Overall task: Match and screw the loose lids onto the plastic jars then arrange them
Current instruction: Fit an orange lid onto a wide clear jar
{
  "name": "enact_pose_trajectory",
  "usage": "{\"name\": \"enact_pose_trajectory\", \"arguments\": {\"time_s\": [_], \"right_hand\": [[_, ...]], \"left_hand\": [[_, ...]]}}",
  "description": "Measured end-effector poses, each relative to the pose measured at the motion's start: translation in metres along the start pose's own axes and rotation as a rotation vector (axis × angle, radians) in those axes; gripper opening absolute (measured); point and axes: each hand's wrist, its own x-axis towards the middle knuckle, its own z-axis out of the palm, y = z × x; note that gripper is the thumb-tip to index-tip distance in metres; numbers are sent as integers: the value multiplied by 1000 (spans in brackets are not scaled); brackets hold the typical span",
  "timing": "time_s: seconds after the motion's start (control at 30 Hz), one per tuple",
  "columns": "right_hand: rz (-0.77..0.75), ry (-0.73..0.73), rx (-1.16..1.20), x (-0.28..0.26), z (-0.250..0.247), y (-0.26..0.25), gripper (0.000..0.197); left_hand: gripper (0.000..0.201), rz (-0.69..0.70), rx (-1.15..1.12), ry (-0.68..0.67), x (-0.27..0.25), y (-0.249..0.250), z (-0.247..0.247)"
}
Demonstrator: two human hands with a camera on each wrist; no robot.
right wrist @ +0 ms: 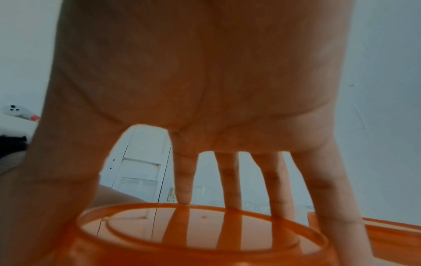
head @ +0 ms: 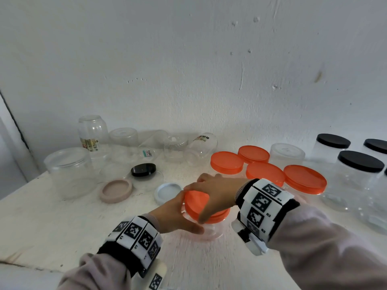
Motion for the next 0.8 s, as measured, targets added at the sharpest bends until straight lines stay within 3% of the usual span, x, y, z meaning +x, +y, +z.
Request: {"name": "enact_pose_trajectory", "arguments": {"time_s": [0.2, 0.43, 0.63, 0.8], "right_hand": [[105, 104, -21, 3, 8, -4, 96], [6, -17, 20, -4, -9, 1, 86], [99, 107, -32, 0, 2, -4, 92], [-3, -28, 28, -5, -6, -3, 87]], "left_hand": [[101, 6, 51, 9, 0, 1, 0], [105, 22, 10, 2, -1, 2, 1], [97, 14, 42, 7, -1, 2, 0], [112, 22, 12, 0, -1, 3, 1]]}}
